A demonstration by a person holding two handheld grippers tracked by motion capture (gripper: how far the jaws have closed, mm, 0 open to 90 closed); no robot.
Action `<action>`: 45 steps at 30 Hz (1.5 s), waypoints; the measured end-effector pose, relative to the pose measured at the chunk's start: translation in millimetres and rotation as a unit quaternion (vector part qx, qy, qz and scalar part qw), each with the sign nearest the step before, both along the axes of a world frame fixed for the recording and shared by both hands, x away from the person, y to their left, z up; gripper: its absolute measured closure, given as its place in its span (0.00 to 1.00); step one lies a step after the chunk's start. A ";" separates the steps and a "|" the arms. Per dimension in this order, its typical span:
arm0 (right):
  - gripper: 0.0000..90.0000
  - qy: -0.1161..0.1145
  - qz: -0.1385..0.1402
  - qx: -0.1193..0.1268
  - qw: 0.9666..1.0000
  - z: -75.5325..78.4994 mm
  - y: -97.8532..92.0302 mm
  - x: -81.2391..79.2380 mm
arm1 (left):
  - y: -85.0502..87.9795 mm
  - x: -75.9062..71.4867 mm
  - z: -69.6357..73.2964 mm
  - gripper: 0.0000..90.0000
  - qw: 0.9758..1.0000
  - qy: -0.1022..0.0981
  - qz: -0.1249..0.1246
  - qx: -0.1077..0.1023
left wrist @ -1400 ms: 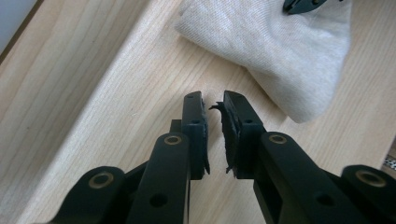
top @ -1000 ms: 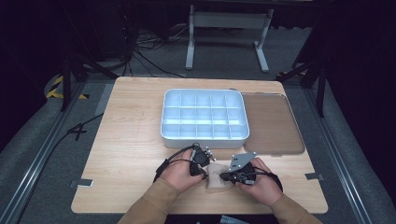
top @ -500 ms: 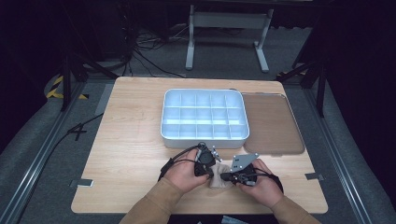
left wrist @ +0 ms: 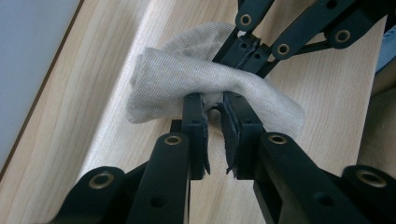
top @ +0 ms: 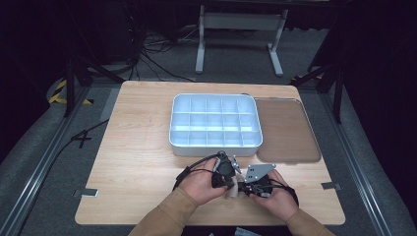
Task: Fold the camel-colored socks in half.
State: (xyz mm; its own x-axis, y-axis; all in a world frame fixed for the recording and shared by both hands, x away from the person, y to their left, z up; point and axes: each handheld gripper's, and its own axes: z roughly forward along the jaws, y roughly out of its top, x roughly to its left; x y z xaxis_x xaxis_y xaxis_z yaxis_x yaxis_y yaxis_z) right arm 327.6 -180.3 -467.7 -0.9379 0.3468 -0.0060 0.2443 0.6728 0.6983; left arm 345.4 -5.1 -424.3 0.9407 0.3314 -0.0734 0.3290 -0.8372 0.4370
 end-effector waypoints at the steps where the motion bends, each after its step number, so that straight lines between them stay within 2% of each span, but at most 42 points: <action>1: 0.95 0.002 -0.002 0.002 1.000 0.6 -0.3 -0.6 | 0.8 0.6 0.3 0.89 1.000 0.001 -0.001 -0.001; 3: 0.92 0.009 -0.011 0.008 1.000 3.7 -4.2 -0.8 | 2.1 0.9 1.0 0.89 1.000 0.005 0.001 -0.002; 9: 0.90 0.023 -0.027 0.023 0.999 19.8 -22.5 1.1 | 2.1 1.9 1.4 0.89 1.000 0.011 -0.002 0.005; 12: 0.90 0.026 -0.046 0.010 0.999 28.1 -36.9 1.5 | 1.0 1.8 1.5 0.89 1.000 0.011 -0.001 0.003; 14: 0.92 0.030 -0.063 -0.021 0.997 28.8 -46.1 1.8 | -0.1 2.2 2.3 0.89 1.000 0.010 -0.002 0.001; 16: 0.92 0.040 -0.074 -0.041 0.996 25.4 -50.8 2.1 | -0.8 2.6 3.0 0.89 1.000 0.012 -0.006 0.004; 17: 0.92 0.040 -0.074 -0.041 0.996 25.4 -50.8 2.1 | -0.8 2.6 3.0 0.89 1.000 0.012 -0.006 0.004; 18: 0.92 0.050 -0.076 -0.047 0.995 22.8 -51.7 2.0 | -1.3 2.8 2.9 0.89 1.000 0.011 -0.007 0.004; 19: 0.93 0.067 -0.074 -0.044 0.994 16.8 -51.8 1.5 | -1.8 3.0 2.7 0.89 1.000 0.012 -0.006 -0.001; 20: 0.93 0.073 -0.072 -0.045 0.994 14.4 -50.8 1.1 | -2.2 3.1 2.8 0.89 1.000 0.011 -0.007 -0.002; 23: 0.95 0.070 -0.068 -0.046 0.994 8.7 -47.2 1.1 | -4.1 2.5 4.0 0.89 1.000 0.007 -0.010 -0.005; 30: 0.95 0.064 -0.057 -0.021 0.996 2.8 -40.2 0.2 | -7.6 1.8 6.1 0.88 1.000 0.001 -0.017 -0.017; 33: 0.95 0.062 -0.054 -0.015 0.997 1.0 -37.3 0.2 | -8.6 3.8 5.9 0.88 1.000 0.002 -0.022 -0.015; 38: 0.95 0.059 -0.051 -0.011 0.997 -0.2 -37.1 -0.7 | -12.1 6.8 -0.2 0.87 0.999 0.006 -0.019 -0.031; 42: 0.95 0.064 -0.053 -0.005 0.997 -1.8 -39.1 -1.2 | -15.7 9.3 -5.4 0.85 0.999 0.010 -0.027 -0.041; 45: 0.95 0.064 -0.054 -0.003 0.997 -2.0 -39.6 -1.7 | -19.7 9.5 -8.8 0.84 0.999 0.013 -0.036 -0.037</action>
State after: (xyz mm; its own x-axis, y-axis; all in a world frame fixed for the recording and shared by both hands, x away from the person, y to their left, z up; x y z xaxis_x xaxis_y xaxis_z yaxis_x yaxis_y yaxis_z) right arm 325.9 -219.9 -469.7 -0.8887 0.4456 0.1079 0.4014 0.6423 0.6529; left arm 354.8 -24.8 -433.1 0.9591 0.2562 -0.1205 0.2819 -0.8251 0.4897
